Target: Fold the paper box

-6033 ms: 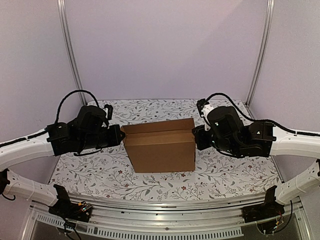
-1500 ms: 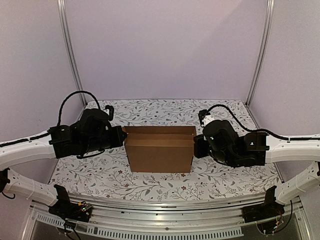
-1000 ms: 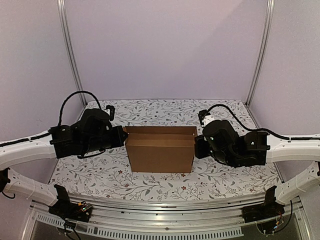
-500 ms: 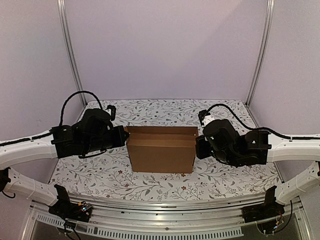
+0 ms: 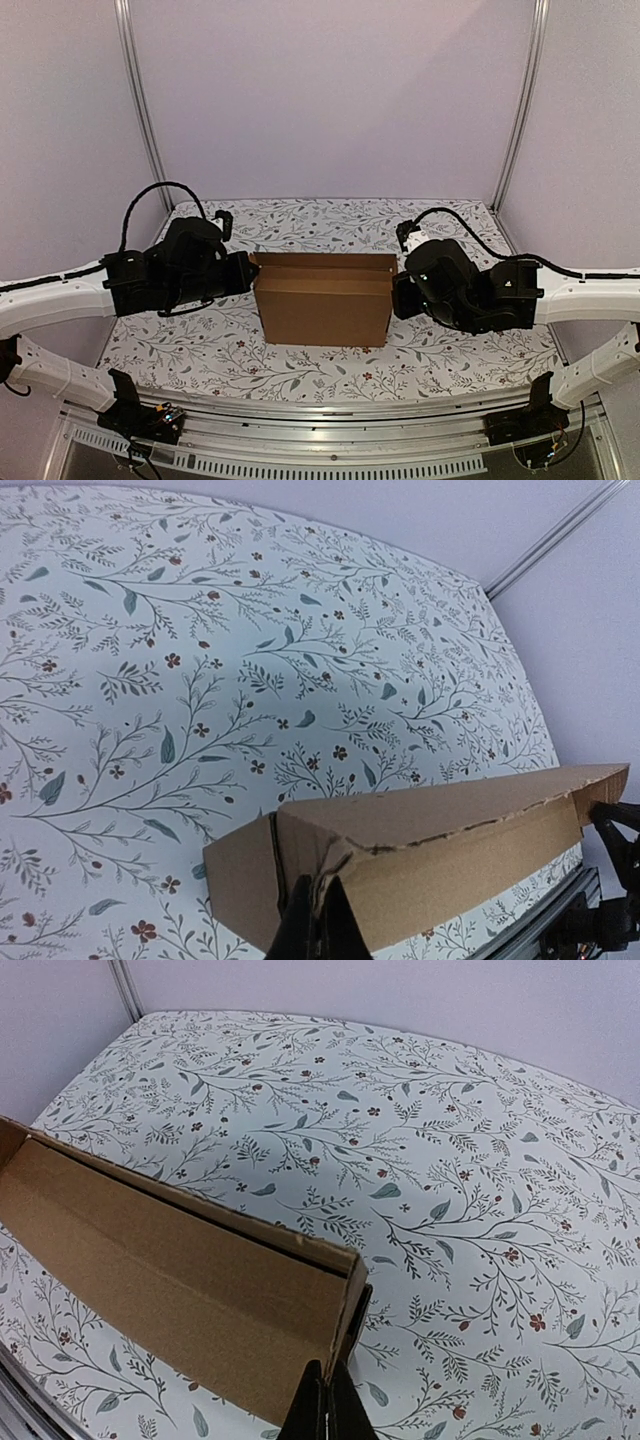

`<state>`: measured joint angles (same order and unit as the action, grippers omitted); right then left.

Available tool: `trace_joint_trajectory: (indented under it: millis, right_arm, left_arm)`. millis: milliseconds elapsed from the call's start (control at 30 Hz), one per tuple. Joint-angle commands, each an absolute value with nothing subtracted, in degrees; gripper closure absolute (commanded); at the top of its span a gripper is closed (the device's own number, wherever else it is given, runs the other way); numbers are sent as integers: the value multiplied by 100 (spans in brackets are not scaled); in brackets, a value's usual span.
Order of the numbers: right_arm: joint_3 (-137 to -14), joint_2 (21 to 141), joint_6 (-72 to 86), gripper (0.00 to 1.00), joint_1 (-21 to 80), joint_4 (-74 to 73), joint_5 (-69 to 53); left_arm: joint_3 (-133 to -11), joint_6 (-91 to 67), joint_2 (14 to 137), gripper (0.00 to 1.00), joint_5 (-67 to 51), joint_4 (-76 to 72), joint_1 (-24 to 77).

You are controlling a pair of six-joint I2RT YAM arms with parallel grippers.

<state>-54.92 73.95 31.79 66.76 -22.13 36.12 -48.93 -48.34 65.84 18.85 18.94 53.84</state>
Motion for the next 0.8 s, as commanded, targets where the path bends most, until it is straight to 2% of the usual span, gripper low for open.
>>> trace_joint_trajectory:
  millis: [0,767]
  right_arm:
    - [-5415,7415,3080,100,6710,-3163,3642]
    - [-5493,7339,3011,100,6727,-3238,3735]
  left_arm:
    - [-4698,-4873,6813,100,1688,2740,5502]
    - [-4676,-4873,6853,100,1688,2705,5502]
